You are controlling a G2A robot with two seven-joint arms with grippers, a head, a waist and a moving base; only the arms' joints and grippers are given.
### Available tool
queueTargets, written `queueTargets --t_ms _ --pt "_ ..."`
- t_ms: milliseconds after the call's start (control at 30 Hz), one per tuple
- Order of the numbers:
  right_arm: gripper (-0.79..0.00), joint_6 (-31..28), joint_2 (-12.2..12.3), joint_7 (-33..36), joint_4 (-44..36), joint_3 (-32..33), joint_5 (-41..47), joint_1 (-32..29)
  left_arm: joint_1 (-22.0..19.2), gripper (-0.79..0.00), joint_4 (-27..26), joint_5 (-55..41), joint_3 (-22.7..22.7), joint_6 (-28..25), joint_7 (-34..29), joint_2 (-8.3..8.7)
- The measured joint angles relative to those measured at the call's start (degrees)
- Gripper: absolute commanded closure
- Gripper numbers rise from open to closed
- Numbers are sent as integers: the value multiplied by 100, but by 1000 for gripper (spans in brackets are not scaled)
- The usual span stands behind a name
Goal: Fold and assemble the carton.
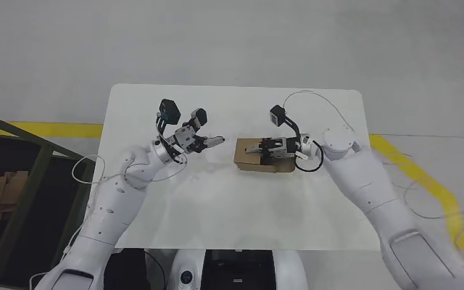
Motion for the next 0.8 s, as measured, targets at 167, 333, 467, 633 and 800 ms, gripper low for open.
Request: queueTargets --t_ms 167,333,467,633,800 --pt "0 4 -218 -169 402 -363 -32 129 39 -785 -76 925 -55 41 312 30" --pt "-15 -69 -385 -248 747 -571 -31 211 111 -785 -14 1706 -12 76 909 33" --pt "-237 -124 -498 -228 1002 -650 83 240 113 -785 103 2436 -15 56 1360 61" --pt "-785 -189 -600 -176 1239 -722 107 265 84 -785 315 2919 -38 -60 1776 96" --pt "-785 -252 -635 -109 1402 -685 93 296 57 -785 422 3457 -28 -76 2110 134"
